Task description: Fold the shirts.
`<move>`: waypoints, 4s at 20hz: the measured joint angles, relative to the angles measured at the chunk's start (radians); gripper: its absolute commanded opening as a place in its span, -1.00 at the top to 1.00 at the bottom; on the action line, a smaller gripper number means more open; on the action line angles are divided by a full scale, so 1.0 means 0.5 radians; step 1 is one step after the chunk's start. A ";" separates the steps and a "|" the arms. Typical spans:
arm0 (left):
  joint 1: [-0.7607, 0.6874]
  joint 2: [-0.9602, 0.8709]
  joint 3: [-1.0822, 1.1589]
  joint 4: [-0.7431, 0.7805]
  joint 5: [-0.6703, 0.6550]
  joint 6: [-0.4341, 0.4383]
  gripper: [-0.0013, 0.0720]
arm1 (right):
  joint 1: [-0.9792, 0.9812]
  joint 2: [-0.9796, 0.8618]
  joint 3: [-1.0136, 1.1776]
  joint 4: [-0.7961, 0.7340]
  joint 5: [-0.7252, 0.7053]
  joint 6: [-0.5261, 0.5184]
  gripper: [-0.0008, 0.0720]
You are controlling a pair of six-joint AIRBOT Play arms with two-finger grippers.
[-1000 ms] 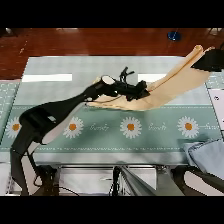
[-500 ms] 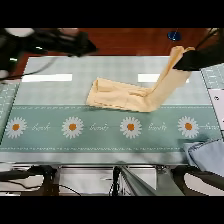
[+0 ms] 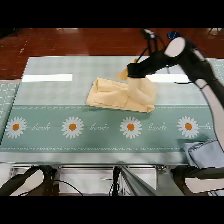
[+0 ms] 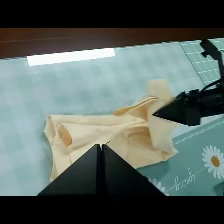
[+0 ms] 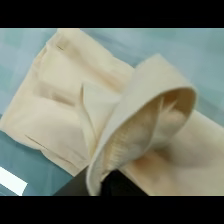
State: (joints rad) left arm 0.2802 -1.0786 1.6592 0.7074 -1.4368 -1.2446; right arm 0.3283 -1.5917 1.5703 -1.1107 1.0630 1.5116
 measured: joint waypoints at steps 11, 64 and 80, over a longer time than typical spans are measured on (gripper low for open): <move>-0.101 0.084 -0.304 0.008 -0.121 0.069 0.91 | 0.504 -0.401 0.000 0.300 -0.748 0.243 -0.55; -0.191 -0.043 -1.099 0.665 0.220 0.300 -0.32 | -1.537 1.147 -0.705 0.156 0.993 0.381 0.91; -0.161 -0.044 -1.099 0.666 0.433 0.361 -0.32 | -2.895 1.635 -0.769 -1.083 1.342 0.380 0.91</move>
State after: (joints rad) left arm 0.1997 -1.1007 1.1099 1.0405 -1.2201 -1.0641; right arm -1.1194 -0.7742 1.1858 -1.6524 1.7340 1.7016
